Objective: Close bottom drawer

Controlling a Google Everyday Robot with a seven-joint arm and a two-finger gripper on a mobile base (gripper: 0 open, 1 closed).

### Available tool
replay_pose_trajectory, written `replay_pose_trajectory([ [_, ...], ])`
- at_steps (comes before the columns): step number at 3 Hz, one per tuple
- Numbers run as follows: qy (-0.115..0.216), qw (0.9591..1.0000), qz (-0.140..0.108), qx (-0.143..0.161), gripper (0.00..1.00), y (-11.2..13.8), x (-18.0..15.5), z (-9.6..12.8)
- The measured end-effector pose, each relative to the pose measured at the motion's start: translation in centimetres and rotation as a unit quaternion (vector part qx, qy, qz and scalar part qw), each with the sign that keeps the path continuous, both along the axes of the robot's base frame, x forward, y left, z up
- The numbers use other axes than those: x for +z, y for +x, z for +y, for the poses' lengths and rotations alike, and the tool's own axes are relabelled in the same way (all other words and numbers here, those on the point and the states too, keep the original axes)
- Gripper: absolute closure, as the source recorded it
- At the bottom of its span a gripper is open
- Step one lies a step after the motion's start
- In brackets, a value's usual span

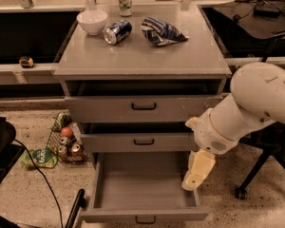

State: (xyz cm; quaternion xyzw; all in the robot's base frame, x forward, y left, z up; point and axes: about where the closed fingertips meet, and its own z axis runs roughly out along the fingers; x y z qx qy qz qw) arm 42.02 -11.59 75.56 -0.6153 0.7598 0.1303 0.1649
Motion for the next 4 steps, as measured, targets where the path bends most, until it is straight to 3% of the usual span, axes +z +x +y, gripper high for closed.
replay_pose_trajectory([
  [2,-0.006,1.0000,-0.007,0.003,0.00,0.1,-1.3,0.3],
  [4,-0.007,0.9992,-0.006,0.040,0.00,-0.9,-12.0,2.4],
])
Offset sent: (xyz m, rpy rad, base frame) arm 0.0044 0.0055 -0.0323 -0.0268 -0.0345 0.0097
